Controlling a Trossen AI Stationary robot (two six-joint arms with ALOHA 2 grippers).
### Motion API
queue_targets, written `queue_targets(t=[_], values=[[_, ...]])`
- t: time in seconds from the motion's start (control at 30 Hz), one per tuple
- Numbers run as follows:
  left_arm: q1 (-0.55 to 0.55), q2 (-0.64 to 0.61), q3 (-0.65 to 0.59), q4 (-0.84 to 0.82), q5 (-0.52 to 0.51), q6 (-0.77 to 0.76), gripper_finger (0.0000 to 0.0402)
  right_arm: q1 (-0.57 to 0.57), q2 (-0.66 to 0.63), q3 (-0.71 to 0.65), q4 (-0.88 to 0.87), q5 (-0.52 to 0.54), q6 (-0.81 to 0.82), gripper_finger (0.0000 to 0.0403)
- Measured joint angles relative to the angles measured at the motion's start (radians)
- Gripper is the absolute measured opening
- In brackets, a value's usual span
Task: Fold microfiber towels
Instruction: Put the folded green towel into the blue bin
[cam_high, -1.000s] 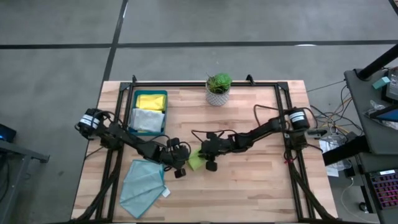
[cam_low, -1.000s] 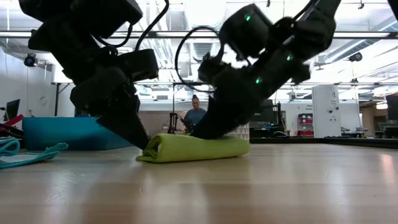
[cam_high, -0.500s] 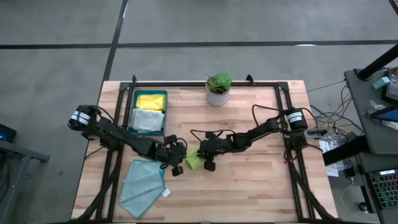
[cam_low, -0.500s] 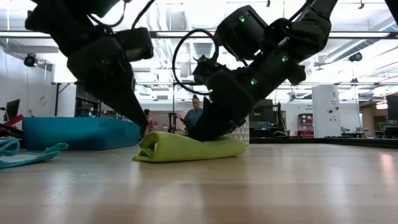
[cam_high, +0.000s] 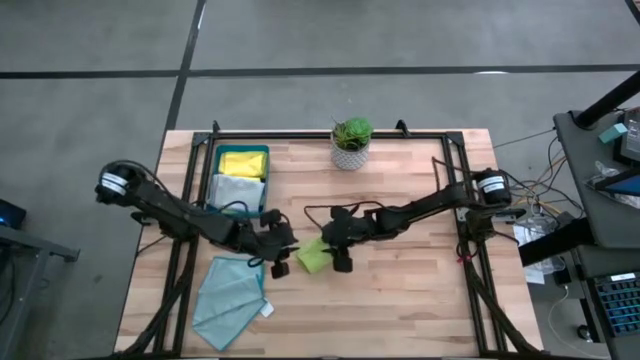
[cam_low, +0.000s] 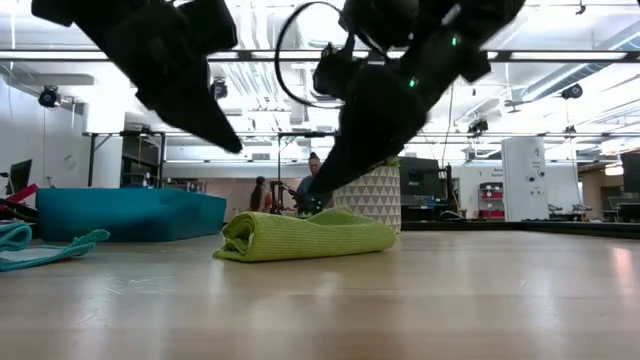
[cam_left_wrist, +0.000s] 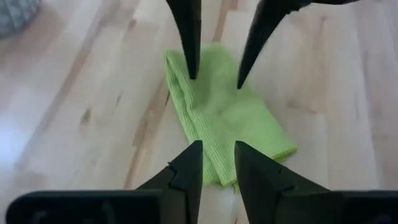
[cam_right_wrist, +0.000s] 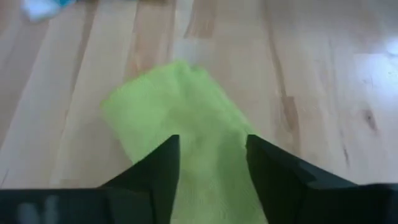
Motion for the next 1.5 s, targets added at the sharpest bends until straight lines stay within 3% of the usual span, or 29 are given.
queue_targets(t=[0.2, 0.33, 0.5, 0.7, 1.5], values=[[-0.001, -0.079, -0.002, 0.002, -0.060, 0.103, 0.0079, 0.067, -0.003, 0.095, -0.234, -0.004, -0.203, 0.0224], [-0.004, -0.118, -0.004, 0.001, -0.082, 0.148, 0.0079, 0.101, 0.029, 0.113, -0.264, 0.004, -0.252, 0.0234], [-0.013, -0.142, -0.004, 0.000, -0.084, 0.163, 0.0080, 0.108, 0.069, 0.121, -0.257, 0.011, -0.271, 0.0235], [-0.028, -0.167, -0.003, 0.000, -0.084, 0.164, 0.0080, 0.108, 0.099, 0.121, -0.258, 0.115, -0.331, 0.0235], [-0.035, -0.400, -0.003, 0.009, -0.121, 0.296, 0.0080, 0.086, 0.105, 0.089, -0.106, 0.106, -0.360, 0.0194]])
